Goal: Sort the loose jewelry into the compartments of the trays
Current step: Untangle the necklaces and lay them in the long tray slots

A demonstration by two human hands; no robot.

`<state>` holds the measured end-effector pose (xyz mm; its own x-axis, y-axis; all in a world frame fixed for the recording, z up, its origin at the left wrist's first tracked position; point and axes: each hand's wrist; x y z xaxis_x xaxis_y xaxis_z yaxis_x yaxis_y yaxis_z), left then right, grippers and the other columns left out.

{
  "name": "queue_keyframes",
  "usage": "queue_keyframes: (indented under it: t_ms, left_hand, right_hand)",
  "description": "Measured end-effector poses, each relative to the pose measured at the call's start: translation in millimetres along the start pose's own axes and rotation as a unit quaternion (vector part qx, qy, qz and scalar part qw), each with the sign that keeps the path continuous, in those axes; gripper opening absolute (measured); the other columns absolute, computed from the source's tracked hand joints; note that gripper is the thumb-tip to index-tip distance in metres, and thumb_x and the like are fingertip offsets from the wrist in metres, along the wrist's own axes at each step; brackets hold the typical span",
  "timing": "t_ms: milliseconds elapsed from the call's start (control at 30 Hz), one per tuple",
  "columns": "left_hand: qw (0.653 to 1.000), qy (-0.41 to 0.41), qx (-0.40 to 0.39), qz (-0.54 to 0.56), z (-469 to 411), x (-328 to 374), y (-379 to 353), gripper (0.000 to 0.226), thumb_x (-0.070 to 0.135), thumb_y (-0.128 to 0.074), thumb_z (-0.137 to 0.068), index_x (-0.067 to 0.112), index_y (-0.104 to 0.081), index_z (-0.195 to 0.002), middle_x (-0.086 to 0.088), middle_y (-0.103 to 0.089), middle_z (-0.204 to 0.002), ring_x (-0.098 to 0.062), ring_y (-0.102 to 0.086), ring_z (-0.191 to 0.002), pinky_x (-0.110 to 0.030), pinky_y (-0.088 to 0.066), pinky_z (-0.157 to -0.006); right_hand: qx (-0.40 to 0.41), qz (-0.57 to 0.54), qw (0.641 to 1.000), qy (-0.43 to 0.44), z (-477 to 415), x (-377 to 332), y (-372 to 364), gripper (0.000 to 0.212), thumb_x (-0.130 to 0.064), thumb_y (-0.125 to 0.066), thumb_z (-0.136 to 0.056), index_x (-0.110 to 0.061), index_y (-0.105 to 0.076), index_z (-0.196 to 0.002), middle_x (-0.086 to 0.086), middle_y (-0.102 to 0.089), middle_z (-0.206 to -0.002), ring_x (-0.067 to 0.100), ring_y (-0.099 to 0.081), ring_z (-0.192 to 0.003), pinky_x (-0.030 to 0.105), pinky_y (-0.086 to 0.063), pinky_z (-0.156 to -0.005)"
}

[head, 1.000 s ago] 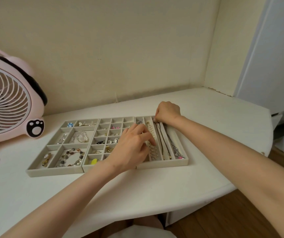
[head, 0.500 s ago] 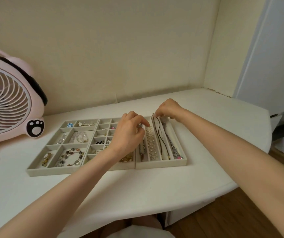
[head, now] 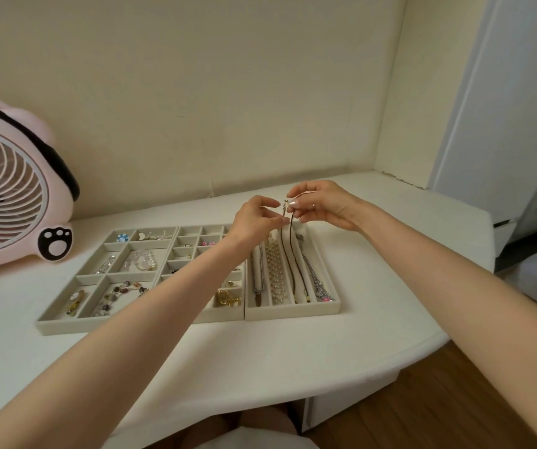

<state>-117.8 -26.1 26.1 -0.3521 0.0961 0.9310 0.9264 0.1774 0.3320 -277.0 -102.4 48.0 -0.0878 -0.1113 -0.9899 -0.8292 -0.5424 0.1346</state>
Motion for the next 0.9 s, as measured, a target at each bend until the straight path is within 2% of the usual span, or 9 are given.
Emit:
queue_keyframes:
  t_ms: [133, 200, 267, 333, 433, 567, 667, 767, 900]
  left_hand:
    - [1.000, -0.015, 0.013, -0.004, 0, 1, 0, 0.029, 0.013, -0.070, -0.081, 0.013, -0.057, -0.107, 0.001, -0.064, -0.080, -0.015, -0.060, -0.080, -0.022, -0.043, -0.064]
    - [0.999, -0.027, 0.017, -0.012, 2, 2, 0, 0.030, 0.013, -0.068, -0.083, 0.014, -0.053, -0.108, -0.001, -0.064, -0.085, -0.015, -0.060, -0.082, -0.022, -0.044, -0.063]
    - [0.995, -0.073, 0.028, -0.067, 7, 4, 0, 0.027, 0.012, -0.064, -0.084, 0.015, -0.050, -0.107, -0.003, -0.061, -0.097, -0.016, -0.058, -0.090, -0.024, -0.048, -0.069]
    - [0.971, -0.154, 0.043, -0.177, 15, 5, 1, 0.020, 0.008, -0.057, -0.082, 0.018, -0.055, -0.099, -0.003, -0.055, -0.099, -0.018, -0.053, -0.096, -0.031, -0.046, -0.081]
    - [0.923, -0.213, -0.032, -0.319, 34, 8, 3, 0.026, 0.006, -0.050, -0.080, 0.025, -0.067, -0.084, 0.005, -0.043, -0.088, -0.017, -0.042, -0.095, -0.033, -0.034, -0.084]
    - [0.878, -0.236, -0.172, -0.380, 57, 5, 5, 0.032, 0.006, -0.049, -0.080, 0.028, -0.072, -0.084, 0.004, -0.039, -0.090, -0.013, -0.034, -0.093, -0.030, -0.027, -0.086]
    - [0.852, -0.258, -0.192, -0.413, 64, -2, 1, 0.033, 0.007, -0.048, -0.081, 0.029, -0.071, -0.091, 0.005, -0.037, -0.093, -0.012, -0.031, -0.093, -0.027, -0.023, -0.083]
    - [0.847, -0.271, -0.189, -0.417, 66, -5, -2, 0.032, 0.008, -0.048, -0.082, 0.029, -0.070, -0.092, 0.005, -0.039, -0.096, -0.013, -0.033, -0.096, -0.027, -0.023, -0.083]
    - [0.831, -0.297, -0.200, -0.425, 66, -9, -3, 0.034, 0.013, -0.042, -0.079, 0.029, -0.068, -0.094, 0.013, -0.044, -0.092, -0.006, -0.027, -0.087, -0.024, -0.017, -0.075]
  right_hand:
    - [-0.013, 0.056, 0.998, 0.009, 0, 0, 1, 0.019, 0.002, -0.064, -0.083, -0.008, -0.068, -0.098, 0.004, -0.064, -0.075, 0.008, -0.061, -0.063, 0.019, -0.054, -0.064]
    - [0.000, 0.076, 0.997, 0.014, -1, 0, 0, 0.014, -0.001, -0.066, -0.083, -0.007, -0.070, -0.095, 0.004, -0.063, -0.073, 0.008, -0.060, -0.062, 0.019, -0.053, -0.063]
    - [0.010, 0.080, 0.997, 0.019, -3, 0, -1, 0.011, -0.005, -0.069, -0.082, -0.008, -0.070, -0.092, 0.002, -0.063, -0.071, 0.008, -0.059, -0.061, 0.019, -0.052, -0.061]
    - [0.016, 0.087, 0.996, 0.020, -5, 1, -2, 0.008, -0.007, -0.070, -0.082, -0.008, -0.069, -0.090, 0.002, -0.064, -0.070, 0.008, -0.058, -0.059, 0.018, -0.051, -0.059]
    - [0.029, 0.099, 0.995, 0.019, -8, 2, -5, 0.005, -0.009, -0.070, -0.083, -0.009, -0.069, -0.087, 0.003, -0.064, -0.072, 0.008, -0.056, -0.056, 0.018, -0.048, -0.054]
    - [0.050, 0.105, 0.993, 0.011, -14, 4, -6, 0.004, -0.010, -0.070, -0.082, -0.010, -0.069, -0.086, 0.003, -0.064, -0.070, 0.009, -0.053, -0.055, 0.020, -0.044, -0.053]
    - [0.063, 0.116, 0.991, 0.004, -17, 5, -7, 0.005, -0.013, -0.071, -0.082, -0.011, -0.069, -0.086, 0.001, -0.065, -0.070, 0.010, -0.050, -0.056, 0.020, -0.040, -0.053]
    - [0.069, 0.126, 0.990, 0.000, -19, 4, -9, 0.005, -0.015, -0.071, -0.082, -0.012, -0.069, -0.086, 0.000, -0.065, -0.071, 0.009, -0.049, -0.058, 0.021, -0.038, -0.054]
    - [0.075, 0.136, 0.988, 0.002, -23, 4, -9, 0.005, -0.017, -0.071, -0.082, -0.014, -0.069, -0.085, -0.001, -0.066, -0.072, 0.009, -0.051, -0.060, 0.020, -0.039, -0.055]
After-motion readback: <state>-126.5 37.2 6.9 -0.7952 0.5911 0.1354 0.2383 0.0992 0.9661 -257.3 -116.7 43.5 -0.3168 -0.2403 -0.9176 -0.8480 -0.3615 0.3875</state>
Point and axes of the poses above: each hand's wrist, its own z-axis away from the middle knuckle, its own y-axis out of the back of the hand, x = y × z
